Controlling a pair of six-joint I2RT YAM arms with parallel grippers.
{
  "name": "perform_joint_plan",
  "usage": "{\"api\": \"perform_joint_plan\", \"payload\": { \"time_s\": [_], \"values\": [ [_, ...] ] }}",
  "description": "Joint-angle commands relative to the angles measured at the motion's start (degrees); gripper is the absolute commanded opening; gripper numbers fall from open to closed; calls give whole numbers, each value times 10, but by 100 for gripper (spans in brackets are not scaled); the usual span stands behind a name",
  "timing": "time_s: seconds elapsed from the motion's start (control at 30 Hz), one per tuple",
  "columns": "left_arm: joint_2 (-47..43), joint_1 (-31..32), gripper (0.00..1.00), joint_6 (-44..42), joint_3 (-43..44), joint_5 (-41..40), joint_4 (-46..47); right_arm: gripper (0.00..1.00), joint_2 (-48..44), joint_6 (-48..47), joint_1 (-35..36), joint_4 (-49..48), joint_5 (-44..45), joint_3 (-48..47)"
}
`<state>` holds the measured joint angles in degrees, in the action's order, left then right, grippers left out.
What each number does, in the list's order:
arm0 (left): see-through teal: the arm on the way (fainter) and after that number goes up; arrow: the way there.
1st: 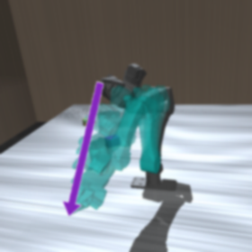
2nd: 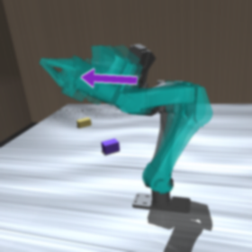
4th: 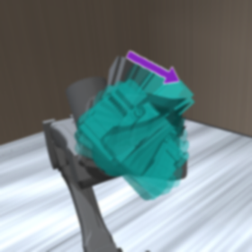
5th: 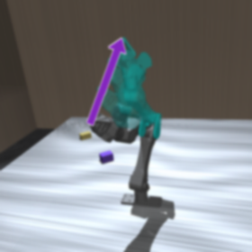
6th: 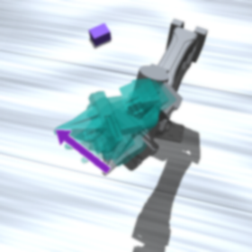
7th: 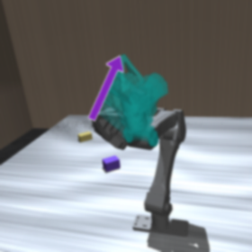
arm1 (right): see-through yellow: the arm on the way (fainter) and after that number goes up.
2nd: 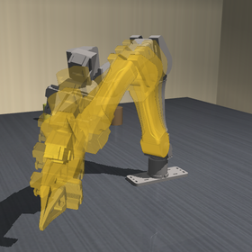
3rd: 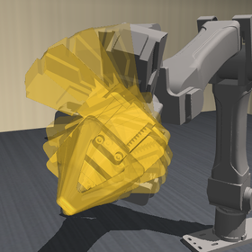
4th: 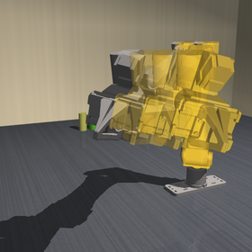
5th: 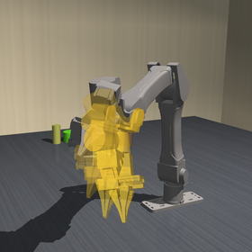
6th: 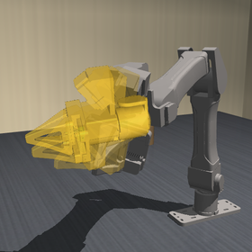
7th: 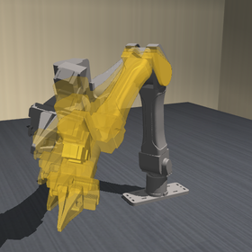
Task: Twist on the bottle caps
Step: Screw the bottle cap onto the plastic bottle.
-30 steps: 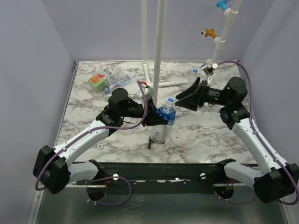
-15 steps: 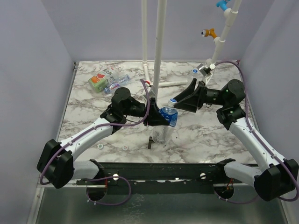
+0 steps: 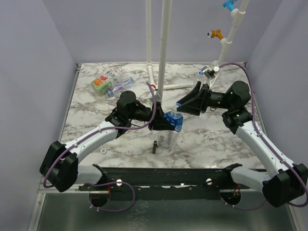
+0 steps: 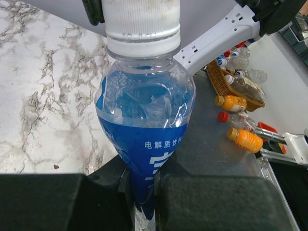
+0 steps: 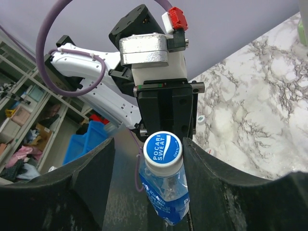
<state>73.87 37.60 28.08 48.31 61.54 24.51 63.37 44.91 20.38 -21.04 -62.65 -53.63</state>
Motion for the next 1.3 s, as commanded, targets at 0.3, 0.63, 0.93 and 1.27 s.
{"api": "perform_joint_plan", "payload": {
  "time_s": [0.3, 0.63, 0.93, 1.27],
  "values": [
    [16, -1, 0, 3, -1, 6, 23, 50, -8, -70, 11, 104, 38, -34],
    [8, 2, 0, -43, 10, -212, -69, 6, -24, -124, 12, 260, 137, -71],
    [-13, 138, 0, -162, 61, -714, -187, 0, -33, -123, 23, 490, 378, -117],
    [72, 230, 0, -222, 142, -842, -187, 3, -33, -106, 63, 558, 532, -153]
  ]
}}
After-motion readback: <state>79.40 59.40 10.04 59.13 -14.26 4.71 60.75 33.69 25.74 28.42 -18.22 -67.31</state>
